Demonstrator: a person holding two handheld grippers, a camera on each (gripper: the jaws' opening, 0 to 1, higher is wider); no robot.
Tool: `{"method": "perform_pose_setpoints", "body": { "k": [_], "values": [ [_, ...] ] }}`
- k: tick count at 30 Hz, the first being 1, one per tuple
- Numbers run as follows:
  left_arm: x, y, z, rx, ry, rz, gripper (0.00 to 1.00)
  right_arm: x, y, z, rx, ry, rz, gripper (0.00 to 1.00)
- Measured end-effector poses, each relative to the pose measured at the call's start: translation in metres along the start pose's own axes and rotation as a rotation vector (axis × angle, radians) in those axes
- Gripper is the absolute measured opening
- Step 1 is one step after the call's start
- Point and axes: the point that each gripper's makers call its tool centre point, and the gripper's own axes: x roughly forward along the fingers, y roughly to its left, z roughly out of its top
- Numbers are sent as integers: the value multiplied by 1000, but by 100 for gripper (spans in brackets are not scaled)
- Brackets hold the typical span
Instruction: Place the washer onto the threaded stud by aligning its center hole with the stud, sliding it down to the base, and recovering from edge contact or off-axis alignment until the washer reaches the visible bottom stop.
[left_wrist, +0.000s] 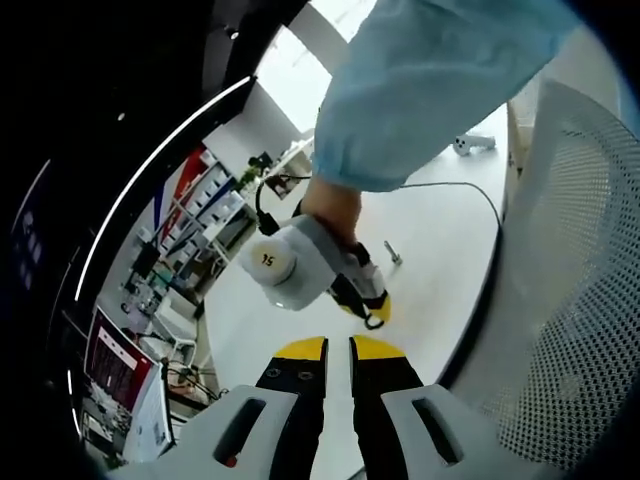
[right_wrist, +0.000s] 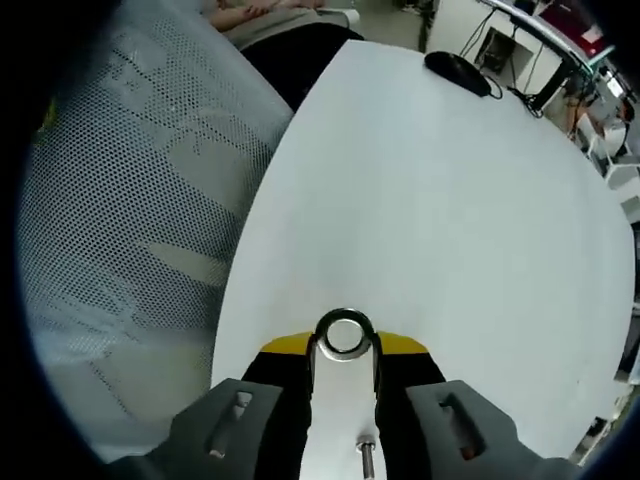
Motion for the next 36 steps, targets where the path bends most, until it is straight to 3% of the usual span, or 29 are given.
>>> {"method": "perform_pose_setpoints", "body": {
  "k": [8, 18, 24, 31, 36],
  "values": [
    [0, 0, 0, 4, -1, -2, 6, -26, -2, -4, -25, 18, -8, 23],
    [0, -1, 0, 6, -1, -4, 6, -51, -18, -25, -28, 66, -61, 23],
    [1, -1, 0, 5, 1, -6, 6, -49, -30, -40, -21, 107, -95, 23],
    [0, 0, -1, 0, 3, -3, 6, -40, -46, -52, 28, 103, -145, 23],
    [1, 0, -2, -4, 9, -4, 6, -32, -48, -57, 53, 103, -124, 23]
  ]
}}
